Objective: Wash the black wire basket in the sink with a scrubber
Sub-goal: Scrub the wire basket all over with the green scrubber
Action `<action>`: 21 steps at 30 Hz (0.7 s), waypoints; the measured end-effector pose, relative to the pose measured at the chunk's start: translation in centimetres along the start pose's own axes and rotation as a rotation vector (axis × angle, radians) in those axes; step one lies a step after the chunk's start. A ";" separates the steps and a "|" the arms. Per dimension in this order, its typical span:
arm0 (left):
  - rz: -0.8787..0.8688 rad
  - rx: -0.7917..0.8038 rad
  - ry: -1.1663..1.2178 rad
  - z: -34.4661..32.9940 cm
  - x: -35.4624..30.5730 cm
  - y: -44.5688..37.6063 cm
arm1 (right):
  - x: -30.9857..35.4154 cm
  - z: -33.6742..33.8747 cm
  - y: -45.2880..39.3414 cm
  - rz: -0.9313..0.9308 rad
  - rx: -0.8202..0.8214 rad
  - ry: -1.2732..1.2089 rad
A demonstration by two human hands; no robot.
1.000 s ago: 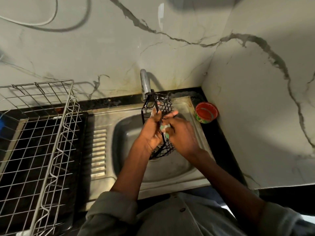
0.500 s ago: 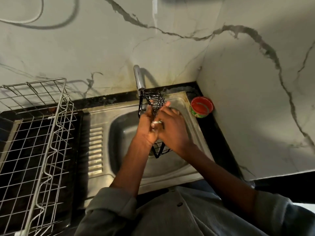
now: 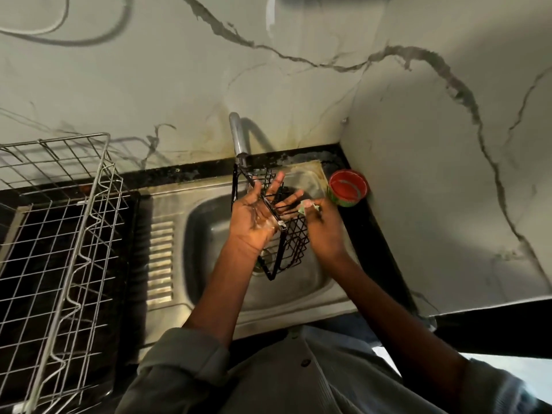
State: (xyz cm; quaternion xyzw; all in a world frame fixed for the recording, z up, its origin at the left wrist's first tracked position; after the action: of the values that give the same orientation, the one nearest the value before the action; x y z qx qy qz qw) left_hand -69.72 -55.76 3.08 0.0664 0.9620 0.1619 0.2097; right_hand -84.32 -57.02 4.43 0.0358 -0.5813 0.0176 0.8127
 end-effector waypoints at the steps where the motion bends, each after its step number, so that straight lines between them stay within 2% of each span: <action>1: -0.019 0.010 -0.007 -0.1 0.0 0.0 | -0.1 -0.6 0.3 -0.056 0.014 -0.057; 5: -0.053 -0.033 -0.013 0.5 -0.4 0.1 | -0.3 -2.5 0.9 -0.165 -0.015 -0.167; 9: -0.057 -0.101 0.034 0.9 -1.4 0.2 | -1.3 -3.2 0.7 -0.356 -0.028 -0.649; 11: -0.054 -0.160 0.030 1.6 -2.0 0.0 | -2.6 -3.6 1.0 -0.471 -0.035 -0.639; 13: -0.042 -0.237 -0.033 1.6 -1.9 -0.1 | -2.9 -4.3 1.3 -0.507 -0.020 -0.615; 17: -0.022 -0.379 -0.490 1.0 -1.7 0.1 | -1.5 -5.3 0.9 -0.410 -0.059 -0.656; 19: 0.034 -0.384 -0.564 1.0 -1.6 0.0 | -0.1 -4.9 0.6 -0.330 -0.065 -0.669; 21: 0.041 -0.368 -0.513 0.9 -1.6 -0.1 | 0.8 -4.2 0.1 -0.239 -0.042 -0.632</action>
State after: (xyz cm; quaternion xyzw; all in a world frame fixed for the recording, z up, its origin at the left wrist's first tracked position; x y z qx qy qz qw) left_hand -67.92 -55.92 2.85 0.0856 0.8307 0.3152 0.4508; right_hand -80.12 -56.58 3.88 0.0906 -0.7965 -0.1017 0.5891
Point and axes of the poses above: each hand's wrist, its own y-axis away from the middle knuckle, its own z-axis out of the back of the hand, x = y × z, the point moved 4 cm from there along -y, towards the middle knuckle, and after that the axes turned 5 degrees about -y, right-handed, at the moved point
